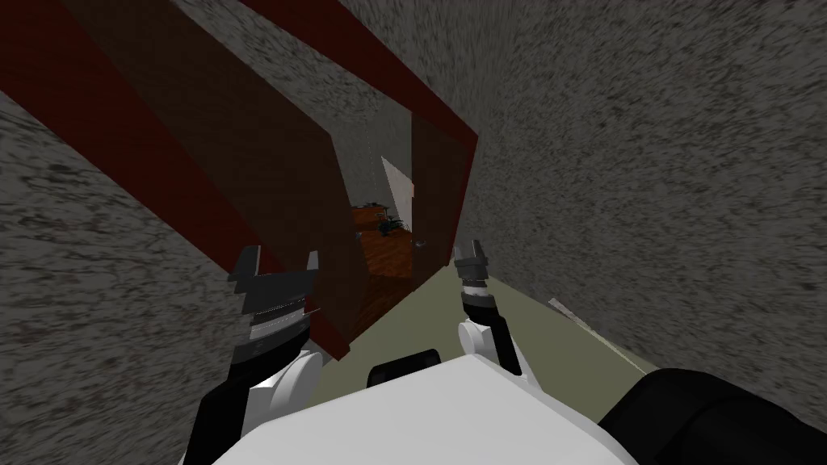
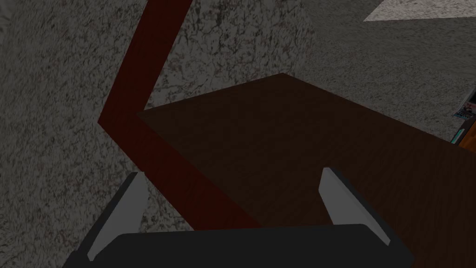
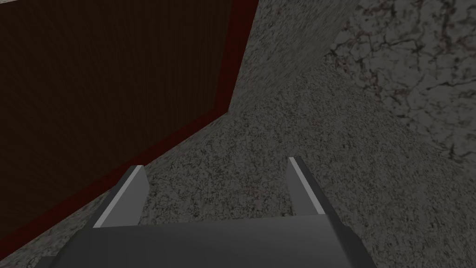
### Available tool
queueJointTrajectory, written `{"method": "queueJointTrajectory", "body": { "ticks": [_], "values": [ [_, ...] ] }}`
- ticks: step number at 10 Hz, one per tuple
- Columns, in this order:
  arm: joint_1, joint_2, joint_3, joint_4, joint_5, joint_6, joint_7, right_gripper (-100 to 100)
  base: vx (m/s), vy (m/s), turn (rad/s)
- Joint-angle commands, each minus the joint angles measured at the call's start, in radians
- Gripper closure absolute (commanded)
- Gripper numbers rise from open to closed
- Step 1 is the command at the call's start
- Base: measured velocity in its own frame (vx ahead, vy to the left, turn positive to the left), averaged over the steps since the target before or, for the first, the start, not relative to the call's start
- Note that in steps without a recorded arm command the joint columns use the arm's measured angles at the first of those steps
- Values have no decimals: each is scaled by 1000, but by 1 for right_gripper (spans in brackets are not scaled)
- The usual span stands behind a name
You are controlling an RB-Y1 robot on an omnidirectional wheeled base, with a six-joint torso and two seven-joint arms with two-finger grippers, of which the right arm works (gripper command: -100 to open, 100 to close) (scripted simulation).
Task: Push the door open
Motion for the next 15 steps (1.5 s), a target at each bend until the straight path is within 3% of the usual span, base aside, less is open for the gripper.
{"method": "queueJointTrajectory", "body": {
  "ticks": [1, 3, 4, 8, 9, 15],
  "values": [
    [-10, -9, 5, 37, 3, -8, 2, -100, 105, 32, 55],
    [-18, -16, 9, 67, 6, -15, 4, -100, 100, -84, 51],
    [-29, -25, 15, 110, 10, -25, 6, -100, 120, -132, 88],
    [-56, -45, 29, 209, 19, -48, 11, -100, 110, -96, 66],
    [-56, -45, 29, 213, 19, -48, 11, -100, 55, -52, 22],
    [-108, -73, 55, 411, 38, -92, 22, -100, 79, -87, 75]
  ]
}}
